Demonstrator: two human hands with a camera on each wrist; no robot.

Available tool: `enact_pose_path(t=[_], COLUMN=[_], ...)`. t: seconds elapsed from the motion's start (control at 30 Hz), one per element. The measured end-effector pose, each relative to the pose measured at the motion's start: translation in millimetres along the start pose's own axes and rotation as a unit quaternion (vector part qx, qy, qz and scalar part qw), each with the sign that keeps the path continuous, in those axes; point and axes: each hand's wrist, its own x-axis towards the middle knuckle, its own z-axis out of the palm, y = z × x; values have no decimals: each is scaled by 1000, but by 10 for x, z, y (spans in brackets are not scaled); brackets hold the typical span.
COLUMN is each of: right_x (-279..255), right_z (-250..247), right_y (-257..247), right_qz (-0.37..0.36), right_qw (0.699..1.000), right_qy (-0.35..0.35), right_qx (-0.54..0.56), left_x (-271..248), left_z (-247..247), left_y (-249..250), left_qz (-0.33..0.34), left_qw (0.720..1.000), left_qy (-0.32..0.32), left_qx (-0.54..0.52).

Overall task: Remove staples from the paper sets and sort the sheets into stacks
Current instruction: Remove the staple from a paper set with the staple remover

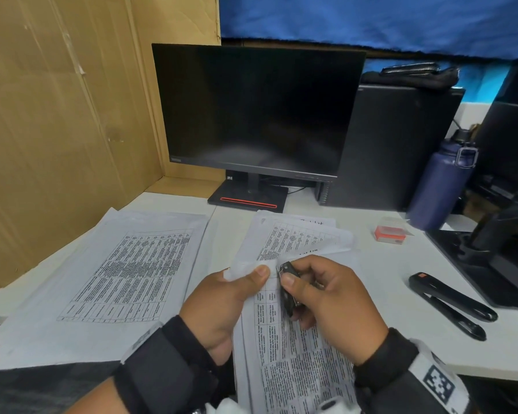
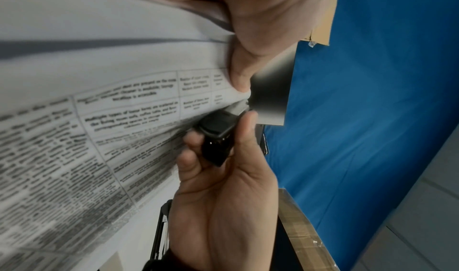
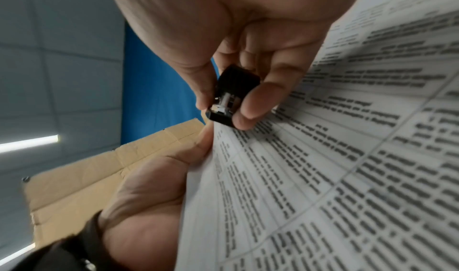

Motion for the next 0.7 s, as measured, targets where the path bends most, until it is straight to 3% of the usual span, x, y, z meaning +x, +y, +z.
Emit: enact_pose_path(t=[0.27,0.47,0.6,0.7], right_x=[85,113,125,123], right_z=[-53,-75,-59,-45], right_y=[100,211,256,273], right_qz=[87,145,173,179], right_qw=[986,975,970,970], right_qy=[-58,-68,-56,-55], right_qx=[130,155,164,157], left_x=[83,122,125,150], left_z=[-85,-134,-136,-168], left_y=[-81,-140,-167,-217], left_qz=[-38,-71,-95,-107], left_qw=[997,996,991,990], left_qy=[-49,-54,-91,-76], left_qx=[-35,-29,-39,-50])
